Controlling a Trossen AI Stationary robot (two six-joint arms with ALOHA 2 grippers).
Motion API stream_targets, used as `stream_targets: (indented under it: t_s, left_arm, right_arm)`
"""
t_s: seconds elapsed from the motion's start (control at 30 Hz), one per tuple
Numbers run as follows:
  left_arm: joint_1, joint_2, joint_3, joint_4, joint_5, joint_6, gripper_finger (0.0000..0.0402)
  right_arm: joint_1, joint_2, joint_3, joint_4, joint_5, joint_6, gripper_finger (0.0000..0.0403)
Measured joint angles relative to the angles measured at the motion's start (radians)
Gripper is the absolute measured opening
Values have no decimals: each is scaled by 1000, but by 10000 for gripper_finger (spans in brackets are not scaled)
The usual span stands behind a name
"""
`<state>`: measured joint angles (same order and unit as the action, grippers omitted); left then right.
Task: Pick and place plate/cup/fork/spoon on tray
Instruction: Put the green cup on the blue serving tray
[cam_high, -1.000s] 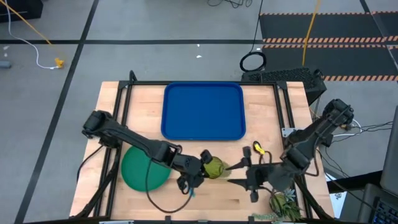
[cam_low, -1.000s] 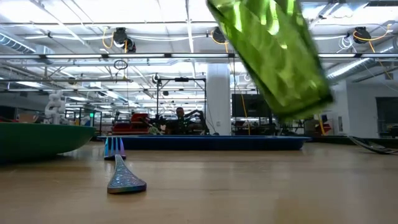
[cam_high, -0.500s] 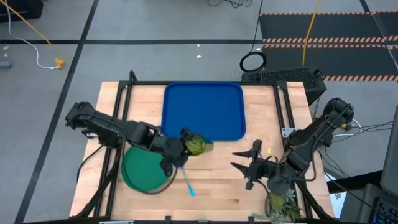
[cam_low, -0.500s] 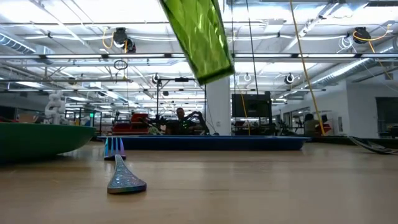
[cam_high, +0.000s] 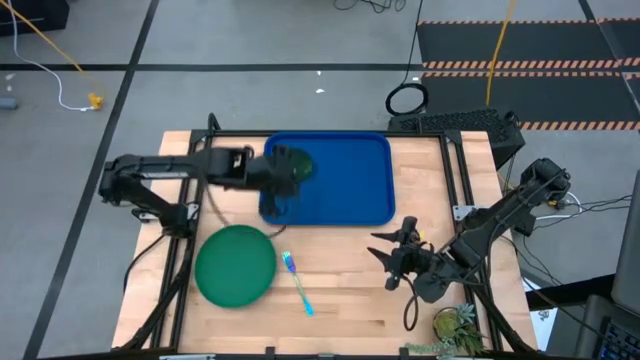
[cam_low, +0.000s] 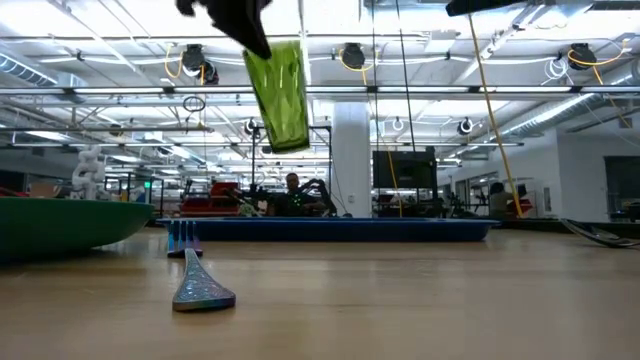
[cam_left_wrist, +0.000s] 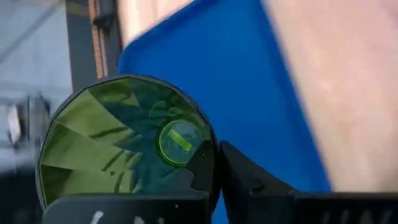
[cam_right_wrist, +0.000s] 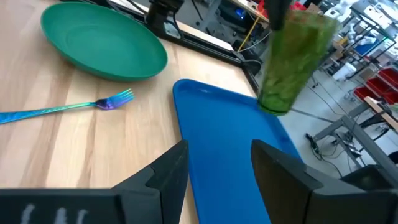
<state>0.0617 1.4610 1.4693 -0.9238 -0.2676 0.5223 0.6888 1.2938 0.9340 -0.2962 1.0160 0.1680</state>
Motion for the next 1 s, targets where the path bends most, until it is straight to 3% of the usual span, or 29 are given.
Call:
stream_targets:
  t_s: [0.27, 0.47, 0.7, 1.0]
  left_arm:
    - [293, 1, -82, 42, 67, -4, 8]
    - [449, 1, -242, 224, 154, -1, 13]
    - [518, 1, -363, 394, 171, 50, 8]
    - [572, 1, -367, 380, 248, 82, 8]
  right_arm:
    - [0, 0, 0, 0, -3, -3, 167]
    - [0, 0, 0, 2, -4, 2, 167]
    - [0, 0, 0, 46, -5, -24, 167]
    - [0, 0, 0, 45, -5, -31, 167]
